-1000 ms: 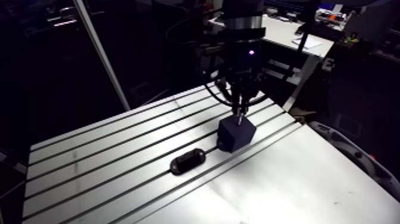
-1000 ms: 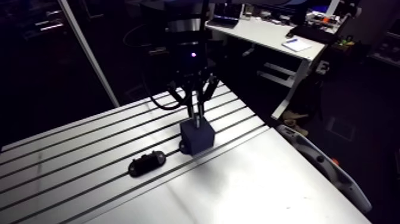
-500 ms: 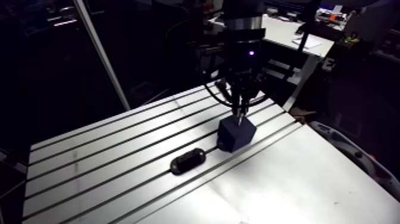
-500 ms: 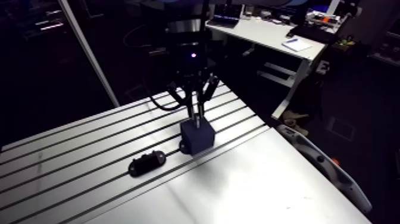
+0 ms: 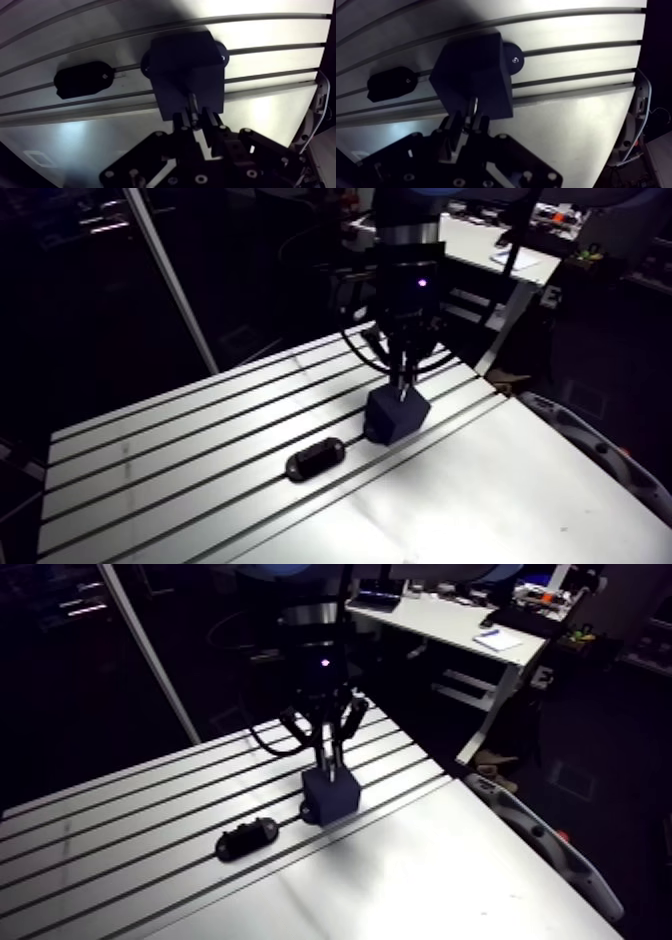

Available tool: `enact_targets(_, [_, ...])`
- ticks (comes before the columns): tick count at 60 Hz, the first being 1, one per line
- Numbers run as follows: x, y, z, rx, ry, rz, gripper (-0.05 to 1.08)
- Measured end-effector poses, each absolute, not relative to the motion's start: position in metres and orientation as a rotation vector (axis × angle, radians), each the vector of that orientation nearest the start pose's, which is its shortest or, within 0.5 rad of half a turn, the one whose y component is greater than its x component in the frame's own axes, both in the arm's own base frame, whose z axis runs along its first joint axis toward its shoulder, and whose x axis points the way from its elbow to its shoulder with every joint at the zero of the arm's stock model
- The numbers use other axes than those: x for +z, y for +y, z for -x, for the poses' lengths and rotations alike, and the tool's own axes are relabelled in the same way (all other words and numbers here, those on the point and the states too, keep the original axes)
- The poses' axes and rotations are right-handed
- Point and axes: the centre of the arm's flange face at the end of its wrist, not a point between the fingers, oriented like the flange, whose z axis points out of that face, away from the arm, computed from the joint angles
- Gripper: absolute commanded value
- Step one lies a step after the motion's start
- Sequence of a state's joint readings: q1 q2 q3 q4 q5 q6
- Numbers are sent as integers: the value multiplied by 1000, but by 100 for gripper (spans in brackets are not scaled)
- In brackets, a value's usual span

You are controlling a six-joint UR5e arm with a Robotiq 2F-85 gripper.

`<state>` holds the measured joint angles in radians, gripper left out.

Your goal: Pick up the M10 bolt and insert it into the hole until fully seated.

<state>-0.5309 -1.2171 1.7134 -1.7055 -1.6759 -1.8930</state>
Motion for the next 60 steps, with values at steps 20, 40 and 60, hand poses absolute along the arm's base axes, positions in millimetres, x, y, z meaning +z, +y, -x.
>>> enact_targets(20, [244,172,533,-82,2750,-266,88])
enact_targets(40, [243,168,532,-85,2748,-253,17])
enact_targets(60, [241,166,531,-83,2764,-228,1])
